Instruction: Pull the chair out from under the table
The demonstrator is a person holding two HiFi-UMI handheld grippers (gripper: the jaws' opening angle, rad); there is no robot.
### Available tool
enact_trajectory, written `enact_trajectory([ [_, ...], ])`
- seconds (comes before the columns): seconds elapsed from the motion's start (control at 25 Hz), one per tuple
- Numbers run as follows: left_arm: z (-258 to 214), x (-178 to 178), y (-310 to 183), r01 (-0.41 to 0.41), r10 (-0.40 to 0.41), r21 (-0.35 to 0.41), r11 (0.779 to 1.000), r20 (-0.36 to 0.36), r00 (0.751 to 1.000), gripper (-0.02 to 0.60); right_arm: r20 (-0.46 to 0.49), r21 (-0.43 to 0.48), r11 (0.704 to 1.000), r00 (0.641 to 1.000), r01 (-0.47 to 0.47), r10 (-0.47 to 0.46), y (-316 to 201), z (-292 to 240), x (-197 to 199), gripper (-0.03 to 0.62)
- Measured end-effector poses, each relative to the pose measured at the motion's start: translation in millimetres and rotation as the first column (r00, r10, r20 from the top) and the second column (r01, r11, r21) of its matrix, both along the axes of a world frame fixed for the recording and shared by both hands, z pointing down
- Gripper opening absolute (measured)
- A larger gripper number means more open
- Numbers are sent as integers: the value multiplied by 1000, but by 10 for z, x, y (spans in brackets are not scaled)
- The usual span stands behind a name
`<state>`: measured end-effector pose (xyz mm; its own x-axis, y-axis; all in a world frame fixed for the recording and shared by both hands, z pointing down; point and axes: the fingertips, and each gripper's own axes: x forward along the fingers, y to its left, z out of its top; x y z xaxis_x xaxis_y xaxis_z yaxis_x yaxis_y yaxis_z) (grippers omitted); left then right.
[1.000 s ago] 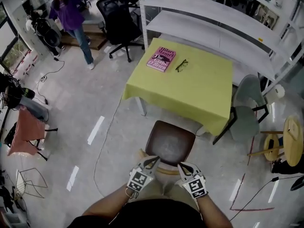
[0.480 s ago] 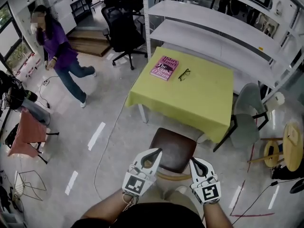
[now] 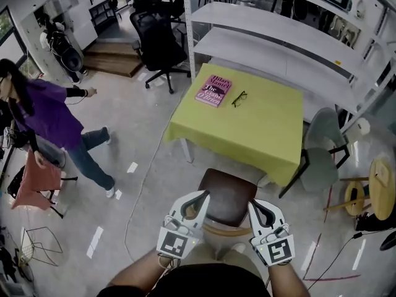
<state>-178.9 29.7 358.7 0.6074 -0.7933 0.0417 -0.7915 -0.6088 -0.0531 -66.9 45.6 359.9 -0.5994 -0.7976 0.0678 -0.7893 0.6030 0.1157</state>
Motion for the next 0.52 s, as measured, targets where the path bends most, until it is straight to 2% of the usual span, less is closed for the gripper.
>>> enact_trajectory([
  [0.2, -19, -29, -90, -12, 12, 10, 1000, 2, 1000, 9, -53, 43, 999, 999, -4, 6, -73, -50, -42, 11],
  [0.52, -33, 59, -171, -35, 35, 12, 999, 8, 999, 9, -36, 28, 999, 998, -41, 42, -161, -57, 55, 10],
])
